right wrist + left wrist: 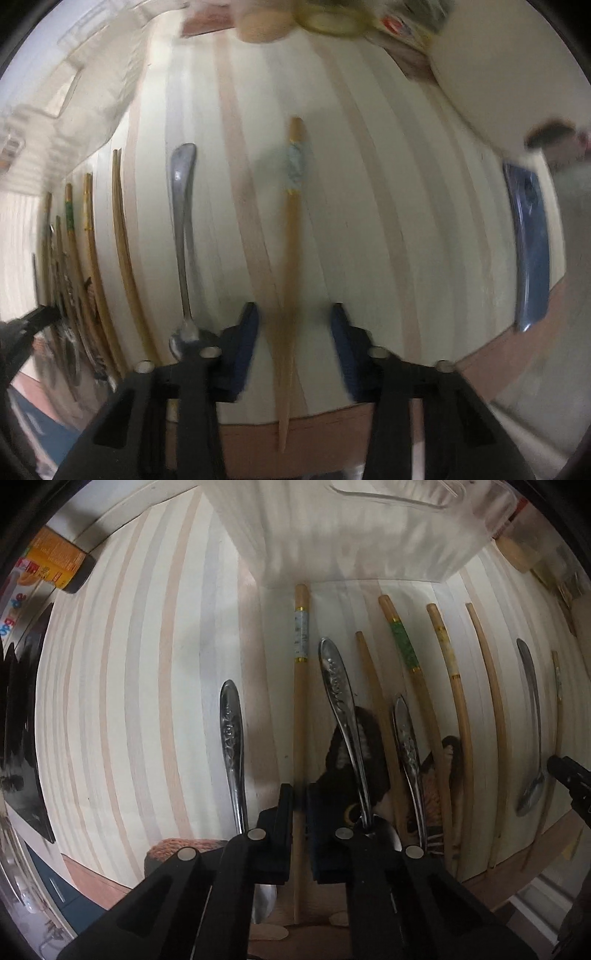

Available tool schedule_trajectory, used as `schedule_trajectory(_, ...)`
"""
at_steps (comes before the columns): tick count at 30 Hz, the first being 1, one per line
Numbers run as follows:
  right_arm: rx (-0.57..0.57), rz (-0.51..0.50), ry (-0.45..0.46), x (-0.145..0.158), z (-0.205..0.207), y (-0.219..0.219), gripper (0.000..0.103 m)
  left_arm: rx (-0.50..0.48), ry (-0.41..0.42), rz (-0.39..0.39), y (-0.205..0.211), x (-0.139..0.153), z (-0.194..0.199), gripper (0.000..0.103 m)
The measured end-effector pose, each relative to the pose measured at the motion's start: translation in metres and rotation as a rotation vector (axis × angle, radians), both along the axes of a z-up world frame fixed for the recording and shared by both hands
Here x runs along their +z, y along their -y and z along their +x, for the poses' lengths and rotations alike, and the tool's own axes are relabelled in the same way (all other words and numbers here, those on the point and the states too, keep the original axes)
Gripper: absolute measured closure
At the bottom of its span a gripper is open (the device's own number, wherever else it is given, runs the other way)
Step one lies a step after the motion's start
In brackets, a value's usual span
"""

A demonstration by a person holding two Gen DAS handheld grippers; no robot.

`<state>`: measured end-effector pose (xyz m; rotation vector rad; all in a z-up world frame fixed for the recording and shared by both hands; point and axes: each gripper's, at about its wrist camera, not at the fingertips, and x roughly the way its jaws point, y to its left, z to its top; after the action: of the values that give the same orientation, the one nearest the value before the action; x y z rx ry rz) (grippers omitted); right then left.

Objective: Organize utensils
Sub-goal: 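Grasp a blue-banded wooden chopstick with the right tool while the left tool grasps another chopstick, then carry both chopsticks into the clear drainer basket and open both tools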

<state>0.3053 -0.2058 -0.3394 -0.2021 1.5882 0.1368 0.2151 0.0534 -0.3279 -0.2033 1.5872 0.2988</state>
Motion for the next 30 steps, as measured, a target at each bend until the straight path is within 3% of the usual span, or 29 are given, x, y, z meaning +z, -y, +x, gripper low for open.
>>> schedule_trajectory(2, 0.011, -0.010, -0.002, 0.000, 0.000, -0.003, 0.096, 0.033, -0.012, -0.011, -0.004, 0.000, -0.004, 0.098)
schedule_trajectory(6, 0.037, -0.010, -0.075, -0.001, -0.014, -0.005, 0.096, 0.067, -0.025, -0.050, -0.002, 0.004, -0.026, 0.098)
schedule_trajectory(19, 0.061, -0.040, -0.056, 0.003, -0.031, -0.032, 0.095, 0.046, -0.001, -0.032, -0.001, 0.002, -0.020, 0.098)
schedule_trajectory(22, 0.052, -0.036, -0.047, 0.006, -0.023, -0.007, 0.096, 0.037, 0.013, -0.005, 0.002, 0.005, -0.025, 0.098)
schedule_trajectory(26, 0.031, -0.017, -0.041, 0.017, -0.025, 0.000, 0.096, 0.035, 0.080, 0.017, 0.003, 0.035, -0.034, 0.099)
schedule_trajectory(30, 0.040, 0.030, 0.029, 0.057, -0.020, -0.008, 0.096, 0.066, 0.180, 0.050, -0.012, 0.085, -0.042, 0.099)
